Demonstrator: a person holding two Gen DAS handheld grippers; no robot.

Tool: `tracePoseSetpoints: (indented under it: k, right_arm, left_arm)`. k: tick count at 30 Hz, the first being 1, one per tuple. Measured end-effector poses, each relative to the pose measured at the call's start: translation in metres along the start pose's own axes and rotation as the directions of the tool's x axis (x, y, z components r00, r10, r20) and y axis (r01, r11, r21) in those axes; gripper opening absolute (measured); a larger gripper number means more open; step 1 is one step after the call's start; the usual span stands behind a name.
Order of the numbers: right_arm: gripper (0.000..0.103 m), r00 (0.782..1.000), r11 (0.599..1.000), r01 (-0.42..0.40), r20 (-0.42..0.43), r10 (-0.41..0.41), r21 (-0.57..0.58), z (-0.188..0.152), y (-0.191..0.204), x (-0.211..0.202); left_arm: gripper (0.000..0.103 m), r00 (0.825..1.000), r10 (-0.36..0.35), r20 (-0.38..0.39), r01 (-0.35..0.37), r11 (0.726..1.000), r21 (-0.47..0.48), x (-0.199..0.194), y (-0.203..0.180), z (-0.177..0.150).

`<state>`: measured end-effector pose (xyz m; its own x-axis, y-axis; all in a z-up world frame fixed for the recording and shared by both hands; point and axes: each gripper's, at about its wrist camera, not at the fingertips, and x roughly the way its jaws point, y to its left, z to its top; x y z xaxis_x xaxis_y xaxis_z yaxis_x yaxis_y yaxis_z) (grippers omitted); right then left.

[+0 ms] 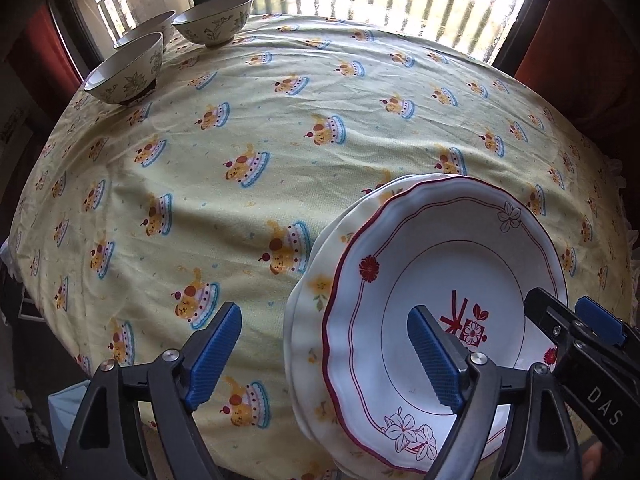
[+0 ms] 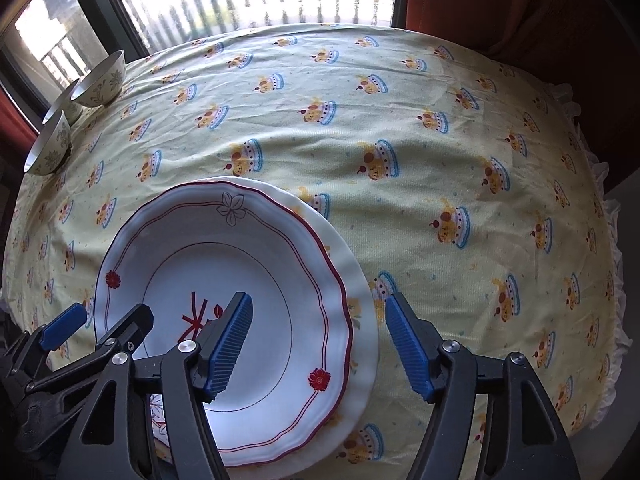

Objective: Organize plates and bowls
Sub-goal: 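Lower the red-rimmed plate onto the beaded-rim plate with both grippers, then open both grippers and withdraw from the plate stack, then move both grippers to the nearest white bowl and grip its rim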

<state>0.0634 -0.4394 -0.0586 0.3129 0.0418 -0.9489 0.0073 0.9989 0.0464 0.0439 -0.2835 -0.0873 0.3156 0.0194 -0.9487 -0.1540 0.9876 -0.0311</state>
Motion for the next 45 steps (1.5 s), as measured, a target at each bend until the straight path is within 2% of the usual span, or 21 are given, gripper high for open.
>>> tracePoseSetpoints:
  k: [6, 10, 16, 21, 27, 34, 37, 40, 42, 45]
  right_arm:
    - [0.076, 1.000, 1.000, 0.009, 0.026, -0.009, 0.018, 0.005, 0.017, -0.007]
    - [0.077, 0.999, 0.999, 0.012, 0.036, -0.013, 0.046, 0.011, 0.034, -0.009]
    - [0.077, 0.998, 0.995, 0.016, 0.053, -0.022, 0.100, 0.017, 0.074, -0.013]
    - [0.077, 0.995, 0.989, 0.040, 0.086, -0.052, 0.139, 0.021, 0.107, -0.016]
    - [0.077, 0.992, 0.986, 0.052, 0.108, -0.070, 0.157, 0.033, 0.155, -0.014]
    - [0.077, 0.991, 0.980, 0.057, 0.111, -0.079, 0.191, 0.054, 0.215, -0.001]
    - [0.077, 0.988, 0.983, 0.066, 0.125, -0.088, 0.174, 0.066, 0.242, 0.001]
    - [0.077, 0.981, 0.987, 0.087, 0.163, -0.109, 0.134, 0.080, 0.271, 0.002]
    - [0.077, 0.979, 0.989, 0.089, 0.174, -0.109, 0.118, 0.092, 0.290, 0.003]
    - [0.077, 0.979, 0.990, 0.053, 0.190, -0.078, 0.131, 0.109, 0.313, 0.004]
  left_arm:
    - [0.090, 0.999, -0.039, -0.006, 0.039, 0.999, 0.005, -0.002, 0.019, 0.007]
    - [0.094, 0.997, -0.078, -0.012, 0.079, 0.996, 0.045, -0.003, 0.034, 0.017]
    - [0.095, 0.992, -0.121, 0.020, 0.117, 0.985, 0.130, -0.006, 0.059, 0.039]
    - [0.094, 0.987, -0.159, 0.002, 0.155, 0.967, 0.200, -0.003, 0.085, 0.057]
    - [0.091, 0.983, -0.185, 0.004, 0.180, 0.960, 0.216, 0.003, 0.129, 0.082]
    - [0.086, 0.984, -0.178, 0.017, 0.169, 0.957, 0.237, 0.009, 0.181, 0.114]
    - [0.086, 0.987, -0.157, 0.042, 0.142, 0.959, 0.246, 0.008, 0.202, 0.129]
    - [0.083, 0.992, -0.107, 0.070, 0.086, 0.963, 0.254, 0.010, 0.223, 0.148]
    - [0.079, 0.992, -0.082, 0.091, 0.059, 0.971, 0.232, 0.009, 0.239, 0.161]
    - [0.078, 0.989, -0.080, 0.123, 0.054, 0.979, 0.198, 0.008, 0.261, 0.181]
